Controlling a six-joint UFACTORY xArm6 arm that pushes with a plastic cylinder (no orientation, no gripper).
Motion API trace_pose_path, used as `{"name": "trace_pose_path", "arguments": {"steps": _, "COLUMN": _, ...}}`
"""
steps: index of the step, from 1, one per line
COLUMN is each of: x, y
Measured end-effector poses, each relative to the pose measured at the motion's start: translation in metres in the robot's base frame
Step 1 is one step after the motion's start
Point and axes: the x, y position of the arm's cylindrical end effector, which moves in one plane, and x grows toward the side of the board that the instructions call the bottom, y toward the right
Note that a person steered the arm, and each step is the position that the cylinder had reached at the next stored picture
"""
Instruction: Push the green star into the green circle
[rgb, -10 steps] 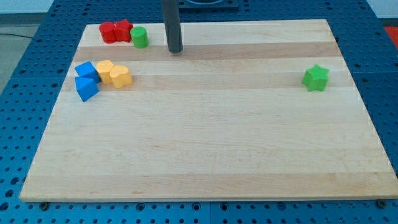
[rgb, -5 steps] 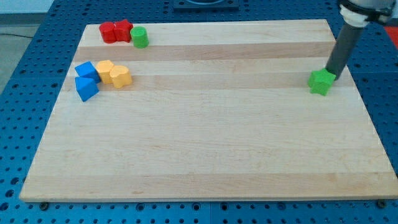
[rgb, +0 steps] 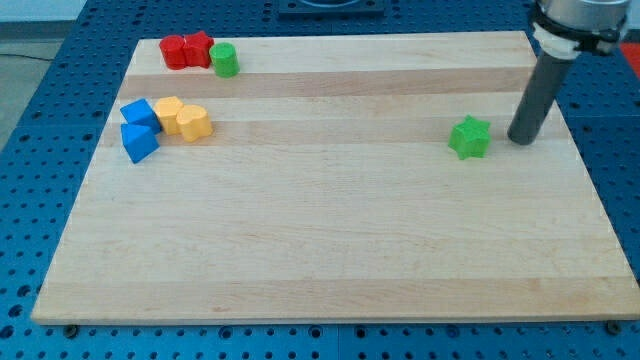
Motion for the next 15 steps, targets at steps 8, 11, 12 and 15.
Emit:
{"name": "trace_pose_path", "arguments": {"steps": 8, "x": -0.009, "y": -0.309}}
{"name": "trace_pose_path", "arguments": {"steps": 11, "x": -0.057, "y": -0.296}}
{"name": "trace_pose_path", "arguments": {"steps": 12, "x": -0.051, "y": -0.279}}
{"name": "trace_pose_path", "arguments": {"steps": 15, "x": -0.093, "y": -0.234}}
